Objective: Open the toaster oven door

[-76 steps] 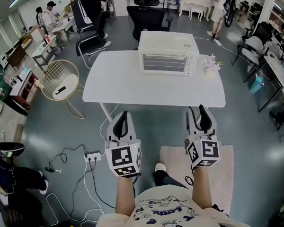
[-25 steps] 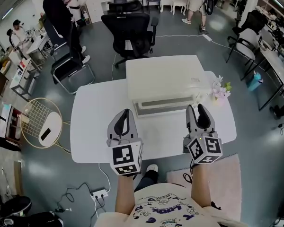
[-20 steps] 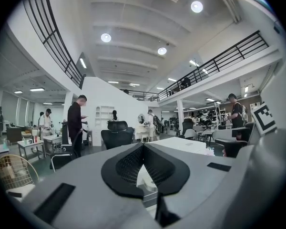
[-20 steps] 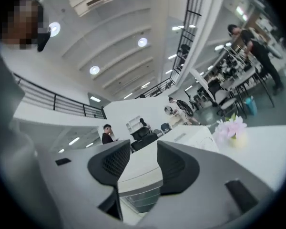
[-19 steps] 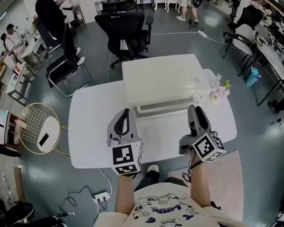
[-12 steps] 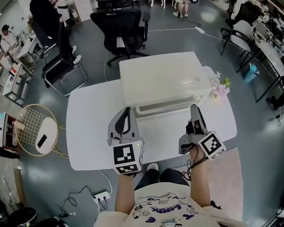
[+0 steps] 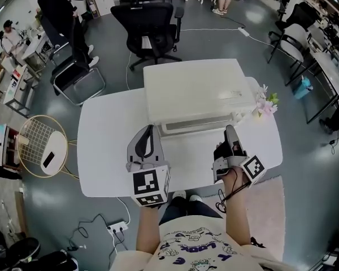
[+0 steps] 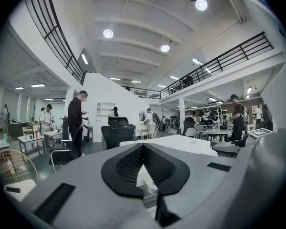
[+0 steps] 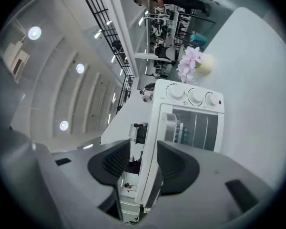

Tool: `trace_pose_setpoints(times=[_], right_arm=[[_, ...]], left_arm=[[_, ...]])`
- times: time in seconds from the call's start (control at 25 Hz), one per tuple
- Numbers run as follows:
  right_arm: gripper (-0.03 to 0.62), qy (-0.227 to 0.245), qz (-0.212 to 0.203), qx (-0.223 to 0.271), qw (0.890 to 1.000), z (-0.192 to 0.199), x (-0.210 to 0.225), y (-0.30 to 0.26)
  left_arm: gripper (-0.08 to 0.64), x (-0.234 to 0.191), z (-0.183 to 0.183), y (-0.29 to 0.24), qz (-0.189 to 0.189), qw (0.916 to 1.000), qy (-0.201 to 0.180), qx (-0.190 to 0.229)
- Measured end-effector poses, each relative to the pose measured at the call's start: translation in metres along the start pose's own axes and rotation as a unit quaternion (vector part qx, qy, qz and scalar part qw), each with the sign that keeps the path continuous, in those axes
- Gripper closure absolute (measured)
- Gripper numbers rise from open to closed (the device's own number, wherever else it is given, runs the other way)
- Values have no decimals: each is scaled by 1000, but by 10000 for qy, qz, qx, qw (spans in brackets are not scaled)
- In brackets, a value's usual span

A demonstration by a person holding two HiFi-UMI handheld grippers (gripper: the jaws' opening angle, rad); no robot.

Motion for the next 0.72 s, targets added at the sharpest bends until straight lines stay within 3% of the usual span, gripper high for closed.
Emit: trace_pose_setpoints(times=[0.32,0.72], right_arm=[[417,-339,285,-48,9990,1,21,-2],[417,-359,469,-204,9981,4,36,-13]], left_arm=[[555,2,-1,0,-155,9998,-24,-74],[555,1,4,-6,-232,9996,-20,-168]])
Point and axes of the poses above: the fingertips, and each gripper's own axes: y backward along the fingers, x to its right, z out of its underside, the point moved 6 cm from there along y, backward along the fingers, and after that the axes turned 15 degrees about -z, right-handed, at the moved point
